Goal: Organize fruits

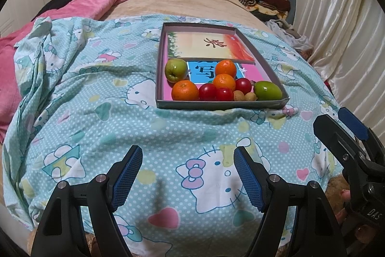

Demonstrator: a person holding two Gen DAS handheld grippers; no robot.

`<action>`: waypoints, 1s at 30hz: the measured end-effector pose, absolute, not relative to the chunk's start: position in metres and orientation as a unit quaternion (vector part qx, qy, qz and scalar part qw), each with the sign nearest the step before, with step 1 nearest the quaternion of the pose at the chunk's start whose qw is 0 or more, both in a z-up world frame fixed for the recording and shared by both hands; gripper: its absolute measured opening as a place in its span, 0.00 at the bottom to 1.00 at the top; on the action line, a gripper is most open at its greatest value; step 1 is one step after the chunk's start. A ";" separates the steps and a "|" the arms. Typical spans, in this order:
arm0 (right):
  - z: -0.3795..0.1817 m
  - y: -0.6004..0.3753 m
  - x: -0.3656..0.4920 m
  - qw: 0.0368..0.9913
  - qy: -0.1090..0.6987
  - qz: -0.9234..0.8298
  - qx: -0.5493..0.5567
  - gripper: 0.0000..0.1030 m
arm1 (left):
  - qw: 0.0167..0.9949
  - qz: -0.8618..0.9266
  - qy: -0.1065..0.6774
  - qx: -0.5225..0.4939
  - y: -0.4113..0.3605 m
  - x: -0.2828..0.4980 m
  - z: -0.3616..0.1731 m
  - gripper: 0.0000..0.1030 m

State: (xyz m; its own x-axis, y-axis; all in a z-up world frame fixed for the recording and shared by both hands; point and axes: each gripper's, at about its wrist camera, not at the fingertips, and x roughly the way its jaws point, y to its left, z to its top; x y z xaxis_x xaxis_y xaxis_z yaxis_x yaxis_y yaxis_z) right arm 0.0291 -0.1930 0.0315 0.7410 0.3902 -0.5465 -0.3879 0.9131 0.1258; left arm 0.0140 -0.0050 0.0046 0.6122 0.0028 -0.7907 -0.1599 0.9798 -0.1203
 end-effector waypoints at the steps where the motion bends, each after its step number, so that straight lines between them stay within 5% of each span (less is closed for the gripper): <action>1: 0.032 -0.193 0.029 0.933 0.293 0.208 0.002 0.99 | 0.893 0.046 0.438 -0.090 -0.005 0.014 0.005 0.77; 30: 0.026 -0.197 0.034 0.932 0.304 0.197 0.013 0.99 | 0.891 0.056 0.443 -0.078 -0.006 0.015 0.003 0.77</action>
